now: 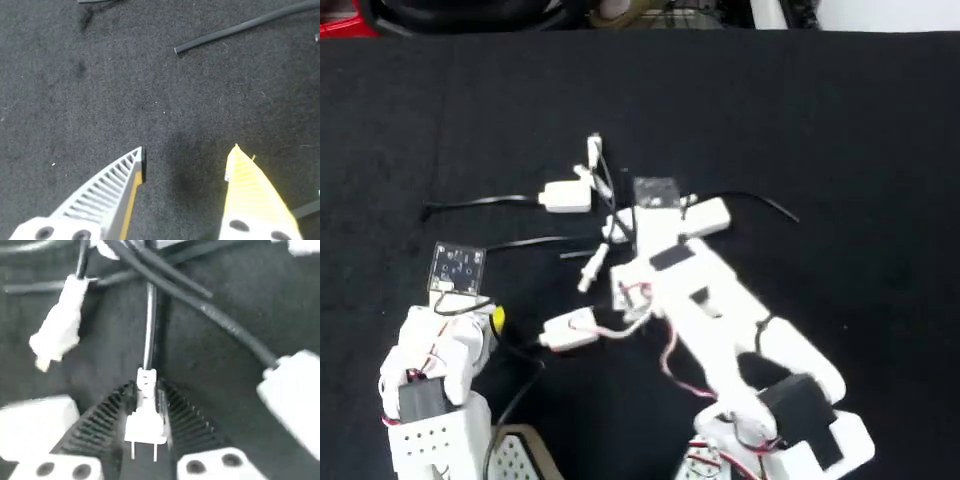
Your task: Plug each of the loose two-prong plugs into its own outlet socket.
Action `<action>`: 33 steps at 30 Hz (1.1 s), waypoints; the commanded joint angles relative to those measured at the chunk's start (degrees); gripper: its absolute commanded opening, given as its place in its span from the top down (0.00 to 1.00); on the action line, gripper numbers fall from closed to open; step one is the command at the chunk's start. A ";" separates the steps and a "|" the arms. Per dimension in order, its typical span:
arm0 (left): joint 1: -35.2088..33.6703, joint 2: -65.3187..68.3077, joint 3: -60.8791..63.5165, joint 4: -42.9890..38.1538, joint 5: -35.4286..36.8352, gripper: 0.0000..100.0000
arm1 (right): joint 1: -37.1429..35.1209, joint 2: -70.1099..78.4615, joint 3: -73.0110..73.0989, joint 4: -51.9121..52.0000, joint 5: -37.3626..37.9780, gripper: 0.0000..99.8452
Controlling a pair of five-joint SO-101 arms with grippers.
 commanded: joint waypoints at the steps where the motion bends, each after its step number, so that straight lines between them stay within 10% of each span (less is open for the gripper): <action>1: -0.04 -0.53 0.40 -0.97 -0.70 0.73 | 0.97 2.24 -7.69 6.77 24.70 0.98; 12: -0.04 -0.53 0.40 -0.97 -0.70 0.73 | -2.20 20.70 -24.22 16.97 30.77 0.72; 20: -0.04 -0.53 0.40 -0.97 -0.70 0.73 | -2.11 14.90 -31.08 32.97 30.51 0.72; 33: -0.04 -0.53 0.40 -0.97 -0.70 0.73 | 0.88 12.09 -14.64 17.14 30.42 0.84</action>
